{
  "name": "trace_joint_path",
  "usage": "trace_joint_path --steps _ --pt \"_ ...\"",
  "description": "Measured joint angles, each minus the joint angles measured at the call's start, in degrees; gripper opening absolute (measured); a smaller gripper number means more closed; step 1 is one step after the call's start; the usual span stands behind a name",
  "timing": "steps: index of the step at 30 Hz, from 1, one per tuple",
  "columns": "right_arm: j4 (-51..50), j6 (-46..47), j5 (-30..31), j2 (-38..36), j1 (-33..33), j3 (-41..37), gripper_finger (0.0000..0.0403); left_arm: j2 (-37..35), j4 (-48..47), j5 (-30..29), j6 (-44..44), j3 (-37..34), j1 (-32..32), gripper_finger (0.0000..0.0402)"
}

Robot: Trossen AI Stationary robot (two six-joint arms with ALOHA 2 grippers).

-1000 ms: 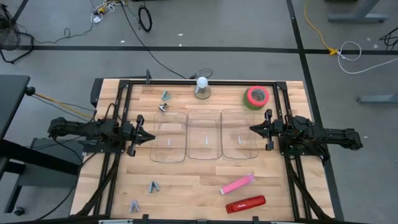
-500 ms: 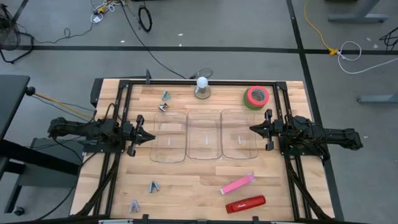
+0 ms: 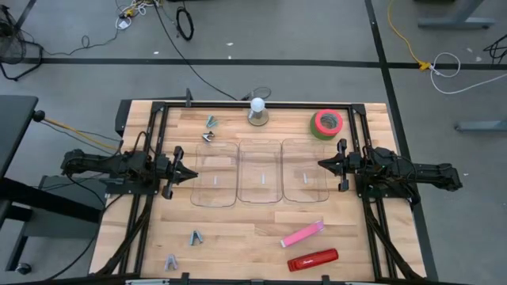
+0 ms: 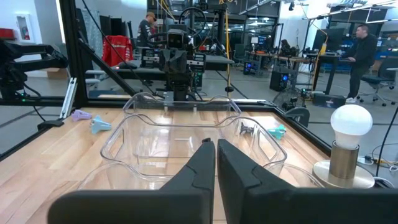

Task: Pick and place Stapler, Stapler remover, tape

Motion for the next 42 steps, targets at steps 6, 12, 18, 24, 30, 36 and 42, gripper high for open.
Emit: trace_joint_path --steps 6,12,18,24,30,36,42 --pt "0.00 0.00 0.00 0.00 -0.02 0.00 0.0022 0.00 0.00 0.01 -0.01 0.00 0.00 0.0025" --pt "0.00 0.00 0.00 0.00 -0.01 0.00 0.0022 -0.01 0.00 0.00 -0.01 0.00 0.00 0.0025" --pt "0.00 0.00 -0.02 0.00 0.00 -0.01 0.0022 0.00 0.00 0.00 -0.02 -0.01 0.00 0.0025" --pt "0.00 0.00 0.00 0.00 -0.01 -0.01 0.0022 0.00 0.00 0.01 -0.01 0.00 0.00 0.0025" --pt "0.00 0.00 0.00 0.00 0.00 -0.02 0.0022 -0.01 0.00 0.00 -0.01 0.00 0.00 0.0025" --pt "0.02 0.00 -0.02 0.00 0.00 0.00 0.0022 -0.02 0.00 -0.01 0.00 -0.02 0.00 0.0025" --pt "0.89 -0.74 0.02 0.00 -0.07 -0.01 0.0022 0.00 0.00 0.02 -0.01 -0.01 0.00 0.0025"
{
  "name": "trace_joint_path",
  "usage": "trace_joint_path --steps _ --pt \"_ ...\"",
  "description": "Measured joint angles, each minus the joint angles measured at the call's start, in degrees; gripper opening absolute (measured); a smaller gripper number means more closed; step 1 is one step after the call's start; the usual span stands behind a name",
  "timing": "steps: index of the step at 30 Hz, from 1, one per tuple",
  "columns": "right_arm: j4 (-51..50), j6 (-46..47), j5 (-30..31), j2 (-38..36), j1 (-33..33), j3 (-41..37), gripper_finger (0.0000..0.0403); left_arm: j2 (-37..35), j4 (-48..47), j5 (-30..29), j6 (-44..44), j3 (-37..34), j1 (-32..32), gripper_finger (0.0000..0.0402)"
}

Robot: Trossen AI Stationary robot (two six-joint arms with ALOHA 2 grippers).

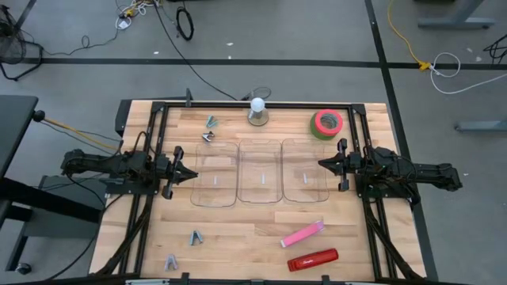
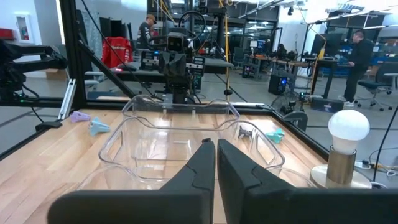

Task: Pick and place Stapler, Stapler remover, tape

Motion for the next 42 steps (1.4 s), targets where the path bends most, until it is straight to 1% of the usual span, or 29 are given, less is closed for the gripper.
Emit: trace_joint_path --steps 37,42 --pt "0.24 0.56 -0.02 0.00 0.00 0.01 0.0022 0.00 0.00 -0.01 0.01 0.00 0.00 0.0025" --pt "0.24 0.56 -0.02 0.00 0.00 0.01 0.0022 0.01 0.00 -0.02 2.81 -0.01 0.00 0.0025"
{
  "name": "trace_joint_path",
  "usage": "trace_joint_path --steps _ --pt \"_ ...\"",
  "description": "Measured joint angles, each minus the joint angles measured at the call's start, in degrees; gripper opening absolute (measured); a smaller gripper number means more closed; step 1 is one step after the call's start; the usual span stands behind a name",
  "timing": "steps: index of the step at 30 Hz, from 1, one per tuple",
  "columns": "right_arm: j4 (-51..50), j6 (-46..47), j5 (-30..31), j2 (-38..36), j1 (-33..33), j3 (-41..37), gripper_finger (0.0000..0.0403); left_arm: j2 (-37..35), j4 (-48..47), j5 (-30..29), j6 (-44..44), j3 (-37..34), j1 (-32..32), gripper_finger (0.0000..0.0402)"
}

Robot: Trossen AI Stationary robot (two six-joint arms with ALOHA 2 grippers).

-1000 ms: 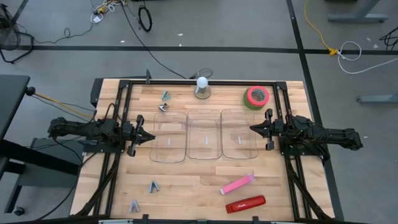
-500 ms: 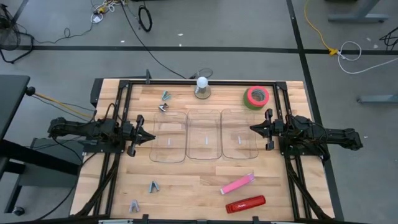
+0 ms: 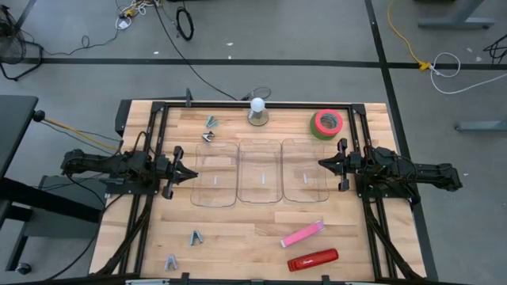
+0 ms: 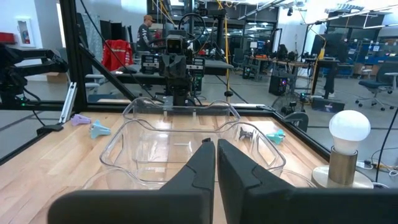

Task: Pick and place Stapler, Stapler remover, tape
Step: Put the top blue staple remover into the left transparent bin

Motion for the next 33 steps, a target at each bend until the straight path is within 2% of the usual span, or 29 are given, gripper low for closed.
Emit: trace_joint_path --steps 8,18,25,33 --pt "0.00 0.00 0.00 0.00 0.01 0.00 0.0022 -0.02 2.03 -0.94 0.55 0.00 0.00 0.0025" --pt "0.00 0.00 0.00 0.00 0.02 -0.02 0.0022 0.00 9.82 -1.51 0.57 0.00 0.00 0.0025" --pt "0.00 -0.01 0.00 0.00 0.02 -0.01 0.0022 -0.02 18.90 -1.53 0.40 0.11 0.00 0.0025" --pt "0.00 0.00 0.00 0.00 0.00 -0.02 0.0022 0.00 15.27 -2.71 -1.82 6.32 0.00 0.0025"
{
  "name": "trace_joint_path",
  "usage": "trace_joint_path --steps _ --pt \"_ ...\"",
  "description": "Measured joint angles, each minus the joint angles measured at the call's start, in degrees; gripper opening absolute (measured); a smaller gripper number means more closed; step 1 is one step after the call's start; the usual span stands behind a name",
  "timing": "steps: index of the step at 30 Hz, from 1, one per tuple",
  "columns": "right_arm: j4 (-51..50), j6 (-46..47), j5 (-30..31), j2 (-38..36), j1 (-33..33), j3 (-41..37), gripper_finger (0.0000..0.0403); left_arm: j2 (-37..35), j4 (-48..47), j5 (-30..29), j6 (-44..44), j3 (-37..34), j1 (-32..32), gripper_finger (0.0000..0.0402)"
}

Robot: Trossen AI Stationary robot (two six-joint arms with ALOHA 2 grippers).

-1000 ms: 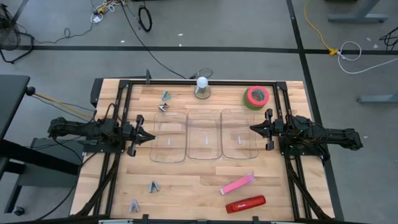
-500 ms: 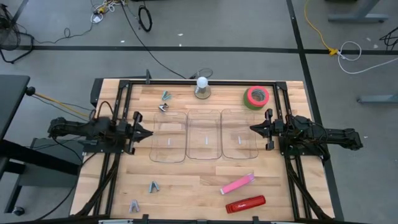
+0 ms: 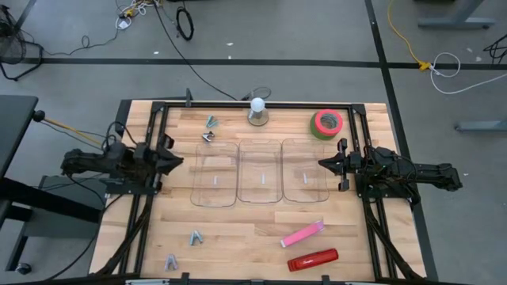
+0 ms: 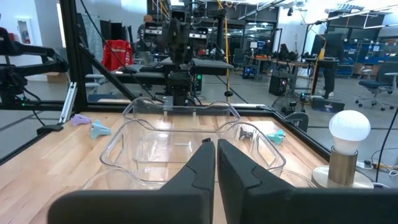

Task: Pick and place Stapler, Stapler remover, tape
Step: Put the top blue staple remover into the left transparent bin

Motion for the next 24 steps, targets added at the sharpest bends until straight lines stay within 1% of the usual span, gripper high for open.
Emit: trace_joint_path --steps 5,9,12,17,24 --pt "0.00 -0.01 0.00 0.00 0.01 0.02 0.0022 0.03 -6.63 -4.00 -4.26 5.57 0.02 0.0026" --pt "-0.02 0.00 0.00 0.00 0.00 0.02 0.0022 0.76 -11.87 -4.24 -6.02 10.51 0.00 0.0026" --pt "-0.02 0.00 -0.02 0.00 0.00 0.00 0.0022 2.81 -16.48 -4.28 -6.77 14.85 0.00 0.0026" --pt "-0.02 0.00 0.00 0.00 0.00 0.02 0.0022 8.67 -19.51 -4.41 -6.71 21.61 0.00 0.0025" --pt "-0.02 -0.01 -0.01 0.00 0.02 0.01 0.0022 19.02 -20.10 -4.41 -6.76 30.45 0.00 0.0025"
